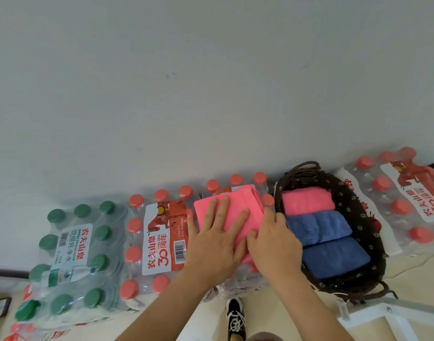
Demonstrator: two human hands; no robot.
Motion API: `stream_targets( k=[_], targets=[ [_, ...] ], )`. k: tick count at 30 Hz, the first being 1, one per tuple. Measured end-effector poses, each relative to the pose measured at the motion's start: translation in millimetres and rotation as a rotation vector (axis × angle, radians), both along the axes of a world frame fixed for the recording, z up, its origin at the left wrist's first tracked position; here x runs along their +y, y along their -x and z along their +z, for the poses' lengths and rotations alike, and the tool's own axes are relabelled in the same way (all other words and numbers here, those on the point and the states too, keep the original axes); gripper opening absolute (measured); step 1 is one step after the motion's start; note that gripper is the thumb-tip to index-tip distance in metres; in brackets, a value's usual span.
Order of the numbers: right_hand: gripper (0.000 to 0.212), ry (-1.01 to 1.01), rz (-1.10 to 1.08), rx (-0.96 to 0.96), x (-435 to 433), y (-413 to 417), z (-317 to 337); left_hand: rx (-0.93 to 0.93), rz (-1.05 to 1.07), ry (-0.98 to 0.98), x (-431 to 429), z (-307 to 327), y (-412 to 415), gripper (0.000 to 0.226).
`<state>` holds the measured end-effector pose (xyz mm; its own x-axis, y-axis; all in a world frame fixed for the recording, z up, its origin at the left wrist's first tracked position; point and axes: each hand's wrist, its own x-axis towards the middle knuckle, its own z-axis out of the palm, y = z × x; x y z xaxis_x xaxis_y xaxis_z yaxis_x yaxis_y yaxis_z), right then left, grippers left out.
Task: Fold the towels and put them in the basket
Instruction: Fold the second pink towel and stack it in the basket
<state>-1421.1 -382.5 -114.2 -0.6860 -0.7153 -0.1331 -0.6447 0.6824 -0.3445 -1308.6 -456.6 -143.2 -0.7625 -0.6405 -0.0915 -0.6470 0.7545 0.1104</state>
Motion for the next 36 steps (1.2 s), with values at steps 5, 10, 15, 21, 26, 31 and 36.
stream_targets(
  k=[5,10,15,21,26,31,36],
  targets=[
    [0.066,-0.150,0.066,0.100,3.2,8.1,-5.1,-0.079,-0.057,0.007,-1.9,8.5,5.5,0.055],
    [0.077,-0.112,0.083,0.159,7.2,3.0,-18.1,-0.018,-0.101,-0.014,-33.2,24.6,22.8,0.064],
    [0.056,0.049,0.137,0.264,9.8,8.7,-14.6,-0.037,-0.053,-0.073,-43.1,6.2,24.2,0.063],
    [0.057,-0.019,0.124,-0.079,9.0,18.6,-6.0,0.029,-0.038,0.084,-32.9,8.2,28.4,0.055],
    [0.049,0.048,0.039,-0.418,4.7,38.7,-1.2,0.038,0.251,-0.358,-46.1,33.0,36.6,0.048],
    [0.017,0.087,0.222,-0.844,-0.1,66.1,27.1,0.308,0.307,-1.052,-63.0,45.0,12.3,0.038],
    [0.019,0.035,0.502,-0.507,-29.8,86.8,86.8,0.644,0.278,-1.146,-71.1,74.2,10.6,0.040]
  ],
)
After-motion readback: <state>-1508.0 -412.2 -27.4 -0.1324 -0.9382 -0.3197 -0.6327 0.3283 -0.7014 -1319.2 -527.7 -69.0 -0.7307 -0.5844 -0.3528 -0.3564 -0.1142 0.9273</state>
